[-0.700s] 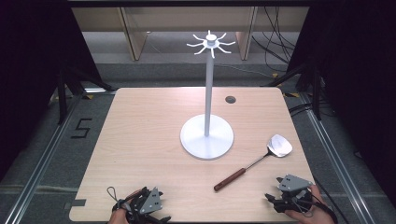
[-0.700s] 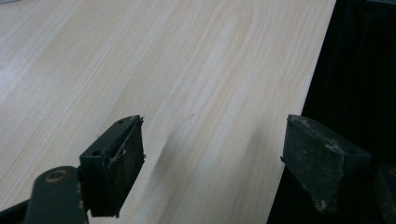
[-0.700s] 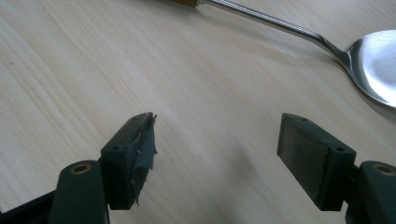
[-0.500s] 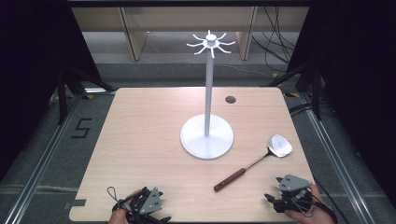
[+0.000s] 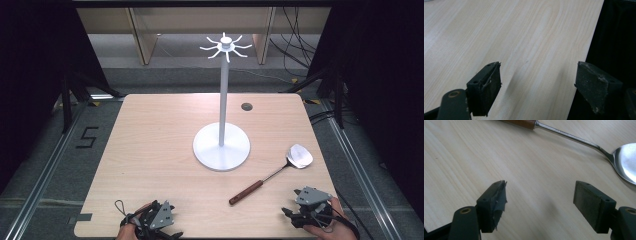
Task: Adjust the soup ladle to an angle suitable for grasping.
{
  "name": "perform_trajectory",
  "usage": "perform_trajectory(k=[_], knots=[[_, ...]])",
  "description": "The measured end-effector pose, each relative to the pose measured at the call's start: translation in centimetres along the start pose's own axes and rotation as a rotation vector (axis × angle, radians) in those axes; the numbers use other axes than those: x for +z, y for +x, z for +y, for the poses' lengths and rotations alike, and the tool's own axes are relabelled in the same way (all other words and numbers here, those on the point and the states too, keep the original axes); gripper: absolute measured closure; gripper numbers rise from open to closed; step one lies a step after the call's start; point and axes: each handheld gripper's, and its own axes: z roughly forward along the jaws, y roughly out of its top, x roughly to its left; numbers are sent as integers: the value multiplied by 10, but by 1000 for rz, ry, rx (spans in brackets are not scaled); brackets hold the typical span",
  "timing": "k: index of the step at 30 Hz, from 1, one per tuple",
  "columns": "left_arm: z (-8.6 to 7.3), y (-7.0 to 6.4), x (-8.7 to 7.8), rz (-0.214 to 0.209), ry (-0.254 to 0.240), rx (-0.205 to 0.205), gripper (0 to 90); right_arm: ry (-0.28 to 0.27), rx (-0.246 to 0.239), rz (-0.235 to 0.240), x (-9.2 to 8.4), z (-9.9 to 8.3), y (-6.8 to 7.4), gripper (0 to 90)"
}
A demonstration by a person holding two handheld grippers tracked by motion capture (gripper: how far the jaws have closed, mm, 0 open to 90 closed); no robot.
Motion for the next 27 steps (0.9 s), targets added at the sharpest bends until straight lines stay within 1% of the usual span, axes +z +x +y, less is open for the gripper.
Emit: perform_trajectory(k=[1, 2, 3, 5, 6, 8, 9, 11, 12, 13, 14, 15, 16, 19, 20, 21, 22, 23, 24, 25, 27], knots=[[0, 0, 0, -4, -4, -4, 198, -5, -11, 3, 0, 1, 0, 272], [0, -1, 0, -4, -5, -11, 198, -11, -10, 5, 0, 2, 1, 269], [0, 0, 0, 3, -1, -8, 198, -13, -22, 4, 0, 4, 0, 268], [0, 0, 1, 3, 0, -10, 198, -12, -30, 9, 0, 8, 1, 265], [0, 0, 1, 3, 1, -11, 199, -19, -50, 10, 1, 10, 1, 264], [0, 0, 1, 3, 1, -11, 199, -20, -56, 10, 1, 12, 1, 261], [0, 0, 0, 3, 0, -11, 199, 1, -36, 2, 1, 17, 1, 250], [0, 0, 0, 3, 0, -9, 199, -12, -46, 13, 2, 23, 1, 249], [0, 1, 1, -1, 1, -5, 199, -16, -38, 18, 2, 26, 2, 243], [0, 1, 1, 1, 2, -4, 198, -16, -40, 30, 2, 29, 2, 226], [0, 1, 1, 1, 2, -4, 198, -16, -40, 30, 2, 29, 2, 226], [0, 1, 1, 1, 0, -4, 198, -21, -68, 47, 5, 36, 4, 217], [0, 1, 1, 0, 1, -4, 198, -16, -59, 52, 5, 40, 6, 214], [0, 2, 1, -9, -2, -4, 198, -15, -97, 73, 10, 52, 10, 207], [0, 1, 1, -1, -2, -7, 198, -19, -106, 89, 12, 57, 11, 203], [0, 1, 1, -1, -2, -7, 198, -19, -106, 89, 12, 57, 11, 203], [-1, 1, 1, -12, -2, -5, 198, -36, -90, 137, 17, 64, 13, 202], [-1, 1, 1, -12, -2, -5, 198, -54, -87, 140, 21, 68, 14, 201], [-1, 1, 1, -2, -2, -6, 198, -47, -99, 145, 24, 71, 15, 198], [0, 0, 1, -13, -9, -15, 198, -42, -111, 140, 27, 75, 16, 198], [-1, 0, 1, -10, -9, -15, 198, -38, -120, 154, 32, 82, 17, 197]])
